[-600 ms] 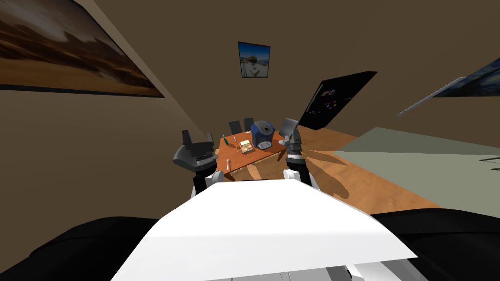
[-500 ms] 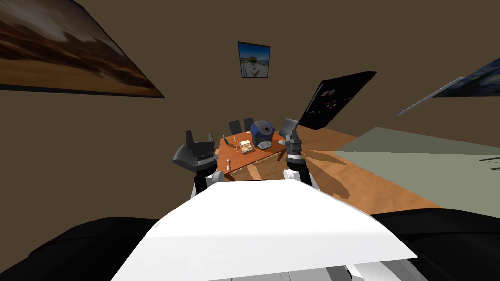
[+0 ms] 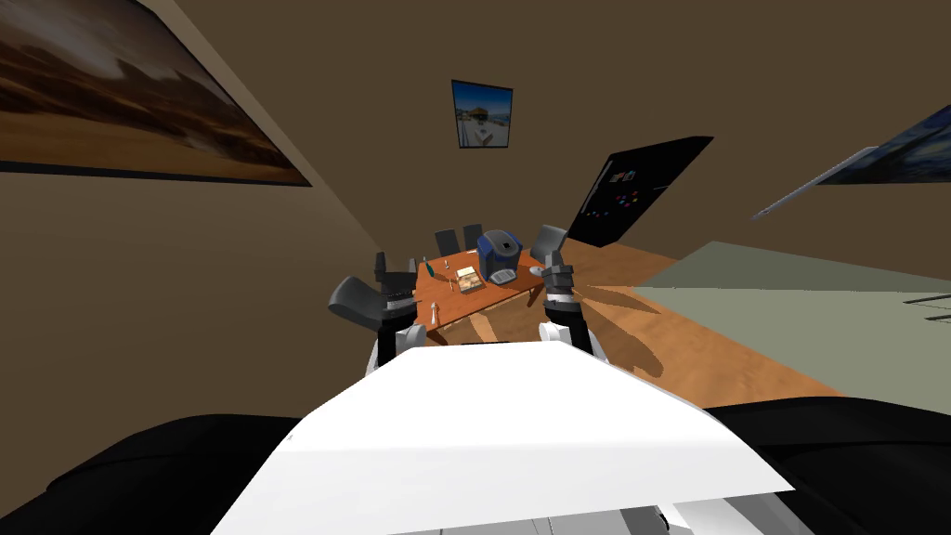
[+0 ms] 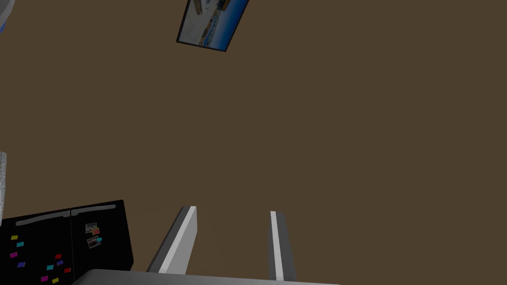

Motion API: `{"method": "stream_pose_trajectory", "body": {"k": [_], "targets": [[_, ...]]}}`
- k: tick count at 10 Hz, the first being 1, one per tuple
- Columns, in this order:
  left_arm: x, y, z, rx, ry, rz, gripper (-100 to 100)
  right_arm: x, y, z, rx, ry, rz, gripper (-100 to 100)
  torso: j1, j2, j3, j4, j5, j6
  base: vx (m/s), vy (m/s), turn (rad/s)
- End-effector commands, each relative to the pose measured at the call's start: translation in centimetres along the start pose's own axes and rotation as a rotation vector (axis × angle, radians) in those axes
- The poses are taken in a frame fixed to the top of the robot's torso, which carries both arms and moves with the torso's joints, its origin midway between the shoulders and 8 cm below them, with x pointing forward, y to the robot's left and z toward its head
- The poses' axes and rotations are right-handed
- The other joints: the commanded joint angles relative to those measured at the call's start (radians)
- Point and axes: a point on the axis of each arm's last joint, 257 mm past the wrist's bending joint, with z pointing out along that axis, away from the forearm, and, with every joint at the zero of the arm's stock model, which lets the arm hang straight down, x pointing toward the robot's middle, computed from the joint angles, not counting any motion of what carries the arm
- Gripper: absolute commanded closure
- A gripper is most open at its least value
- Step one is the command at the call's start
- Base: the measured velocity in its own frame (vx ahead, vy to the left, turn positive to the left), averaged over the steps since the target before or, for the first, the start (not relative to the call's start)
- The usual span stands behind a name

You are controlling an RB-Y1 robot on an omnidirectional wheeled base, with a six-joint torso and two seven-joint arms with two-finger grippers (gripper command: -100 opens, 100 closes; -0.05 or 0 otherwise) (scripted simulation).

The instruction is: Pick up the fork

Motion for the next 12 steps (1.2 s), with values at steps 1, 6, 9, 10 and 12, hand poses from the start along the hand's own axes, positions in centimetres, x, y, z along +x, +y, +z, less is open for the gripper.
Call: {"method": "stream_pose_trajectory", "body": {"k": [1, 6, 9, 10, 12], "targets": [[-0.8, 2.3, -0.2, -0.058, -0.006, -0.047, -100, 0.0, 0.0, 0.0, 0.0, 0.0, 0.0, 0, 0.0, 0.0, 0.0, 0.0, 0.0, 0.0, 0.001, 0.014, -0.017], [-3.2, 9.2, -1.2, -0.216, -0.062, -0.191, -100, 0.0, 0.0, 0.0, 0.0, 0.0, 0.0, 0, 0.0, 0.0, 0.0, 0.0, 0.0, 0.0, 0.0, 0.014, -0.016], [-4.3, 12.4, -1.8, -0.289, -0.104, -0.277, -100, 0.0, 0.0, 0.0, 0.0, 0.0, 0.0, 0, 0.0, 0.0, 0.0, 0.0, 0.0, 0.0, -0.002, 0.01, -0.016], [-4.6, 13.0, -2.2, -0.302, -0.111, -0.275, -100, 0.0, 0.0, 0.0, 0.0, 0.0, 0.0, 0, 0.0, 0.0, 0.0, 0.0, 0.0, 0.0, -0.002, 0.012, -0.007], [-5.8, 16.5, -3.2, -0.38, -0.166, -0.364, -100, 0.0, 0.0, 0.0, 0.0, 0.0, 0.0, 0, 0.0, 0.0, 0.0, 0.0, 0.0, 0.0, 0.001, 0.017, -0.018]]}}
